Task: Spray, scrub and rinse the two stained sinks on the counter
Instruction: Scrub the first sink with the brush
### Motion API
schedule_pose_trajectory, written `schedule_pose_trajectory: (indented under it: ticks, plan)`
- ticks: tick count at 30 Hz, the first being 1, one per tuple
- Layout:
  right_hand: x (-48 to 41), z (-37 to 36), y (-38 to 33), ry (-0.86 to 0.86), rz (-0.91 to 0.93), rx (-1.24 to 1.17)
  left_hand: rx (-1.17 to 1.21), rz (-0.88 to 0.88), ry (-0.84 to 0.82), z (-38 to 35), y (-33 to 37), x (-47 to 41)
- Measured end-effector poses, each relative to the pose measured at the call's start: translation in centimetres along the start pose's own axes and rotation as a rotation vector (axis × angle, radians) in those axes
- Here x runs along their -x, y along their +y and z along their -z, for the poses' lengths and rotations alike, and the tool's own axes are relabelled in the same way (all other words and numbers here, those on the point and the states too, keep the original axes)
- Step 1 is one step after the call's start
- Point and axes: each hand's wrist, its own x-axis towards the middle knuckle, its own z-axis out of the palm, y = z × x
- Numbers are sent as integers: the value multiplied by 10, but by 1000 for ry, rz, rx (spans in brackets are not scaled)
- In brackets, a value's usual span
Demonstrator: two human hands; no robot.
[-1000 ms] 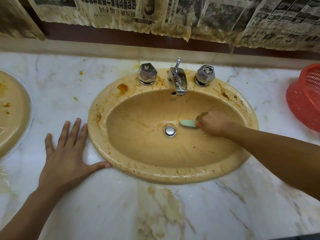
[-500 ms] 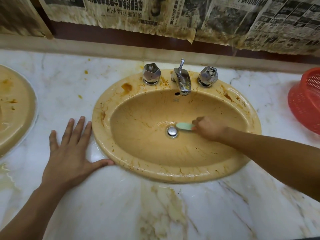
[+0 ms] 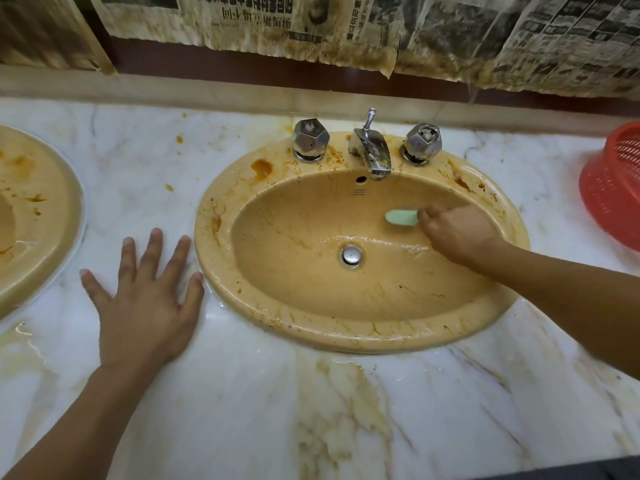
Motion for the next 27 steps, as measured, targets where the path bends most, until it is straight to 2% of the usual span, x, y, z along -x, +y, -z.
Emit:
schedule_pose_trajectory:
  ticks: [2,6,10,12,14,18,21,24,27]
  plan:
    - [7,-3,3,-8,-5,47,-23,8,-10,-1,0,1]
    - [0,18,11,251,-113,-15,3,40,-6,-5,1,2]
    - [-4,3,-5,191,48,51,29,32,-10,-6,-1,4]
    - [-1,-1,4,238,-23,50,21,31,-13,-6,-1,4]
    - [2,3,14,368,-131,10,17,42,-15,-6,1,3]
    - [-10,0,3,450,-5,9,18,34,-24,-5,1,5]
    - [-14,12,0,488,-84,-61,22,32,-23,-4,1,5]
    - [-13,3,-13,354,-67,-111,29,36,-29,-3,4,4]
    - [-20,-13,-45,34,9,-171,36,27,-30,-2,1,5]
